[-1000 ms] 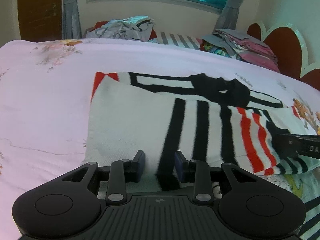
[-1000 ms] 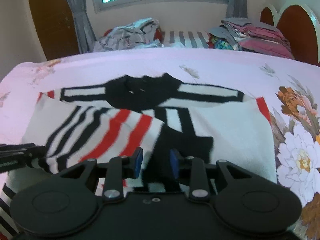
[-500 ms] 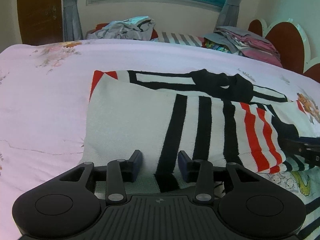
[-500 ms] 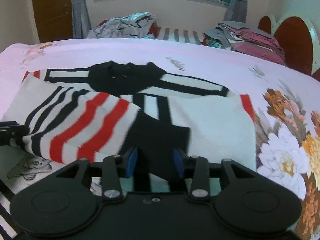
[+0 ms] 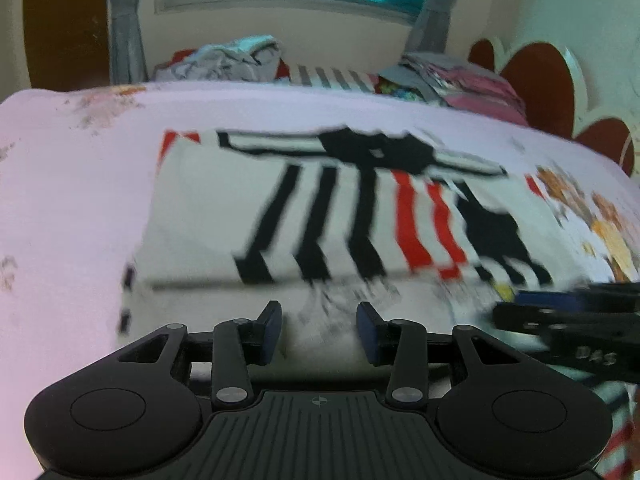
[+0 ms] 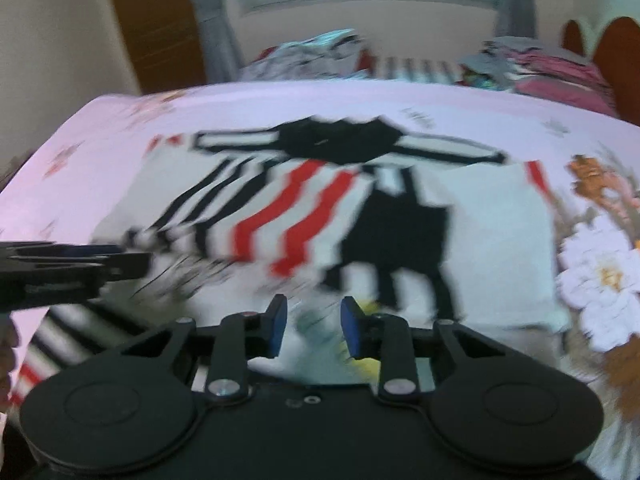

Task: Fold small clothes
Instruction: 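Grasp the black sweater hem with both grippers and lift it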

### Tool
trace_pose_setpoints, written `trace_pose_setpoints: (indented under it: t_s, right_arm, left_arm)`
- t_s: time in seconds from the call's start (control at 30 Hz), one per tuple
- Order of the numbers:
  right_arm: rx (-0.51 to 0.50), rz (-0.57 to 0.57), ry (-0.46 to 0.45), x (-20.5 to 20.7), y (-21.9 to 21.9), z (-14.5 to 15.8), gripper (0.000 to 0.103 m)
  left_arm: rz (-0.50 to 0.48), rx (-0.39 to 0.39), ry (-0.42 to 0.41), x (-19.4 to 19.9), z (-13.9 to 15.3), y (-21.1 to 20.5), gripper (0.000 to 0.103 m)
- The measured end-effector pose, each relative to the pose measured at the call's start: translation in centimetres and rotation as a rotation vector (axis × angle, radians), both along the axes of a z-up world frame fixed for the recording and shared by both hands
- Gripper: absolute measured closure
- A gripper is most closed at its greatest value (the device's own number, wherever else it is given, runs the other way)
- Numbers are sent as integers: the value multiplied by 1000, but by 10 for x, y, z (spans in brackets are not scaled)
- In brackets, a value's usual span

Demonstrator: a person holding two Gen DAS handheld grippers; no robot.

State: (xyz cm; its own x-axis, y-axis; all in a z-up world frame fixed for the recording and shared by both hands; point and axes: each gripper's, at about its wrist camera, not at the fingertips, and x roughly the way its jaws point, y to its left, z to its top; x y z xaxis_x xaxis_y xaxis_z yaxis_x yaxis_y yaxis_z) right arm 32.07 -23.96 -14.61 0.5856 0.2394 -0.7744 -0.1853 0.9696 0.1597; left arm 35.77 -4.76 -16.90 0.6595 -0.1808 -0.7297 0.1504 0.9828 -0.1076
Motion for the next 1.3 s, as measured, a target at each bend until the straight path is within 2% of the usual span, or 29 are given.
trace_pose_setpoints:
  t_s: [0.2,0.33,0.47,0.57,0.63,0.7,0.77,0.9,1.0,1.2,1.27,1.3]
  right_arm:
    - [-14,121,33,-30,27,-9,73]
    - [-92,162,26,-53,26,-15,74]
    - [-168,156,0,-75,7,-15,73]
    - [-186,95,16,-86,-4,-12,73]
    - [-159,56,20,-94,-10,-6,72]
    - [-109,26,5,-106,-10,5,71]
    - [-108,16,-10,-118,-1,10,70]
    - [-76,-18,35,-140,16,6,71]
    - [-134,-45,70,-157,21,-4,71]
    - [-163,-158,75,-192,6,2,70]
    - [-170,-193,67,-202,0,5,67]
    - [-176,-211,63,-206,-3,7,66]
  left_arm:
    - [0,61,47,-34,-16,-1,61]
    - [25,94,51,-63,-22,21,61]
    - [46,111,49,-89,-22,44,61]
    - [58,116,61,-99,-19,52,61]
    - [61,108,72,-105,-14,54,61]
    - [38,85,62,-113,-8,52,61]
    - [-6,70,47,-121,-5,47,61]
    - [-74,47,68,-134,-12,42,61]
    - [-101,56,58,-150,-17,51,60]
    - [-106,12,70,-172,-12,77,51]
    - [-87,0,67,-178,-10,86,42]
    - [-76,-6,59,-181,-8,91,41]
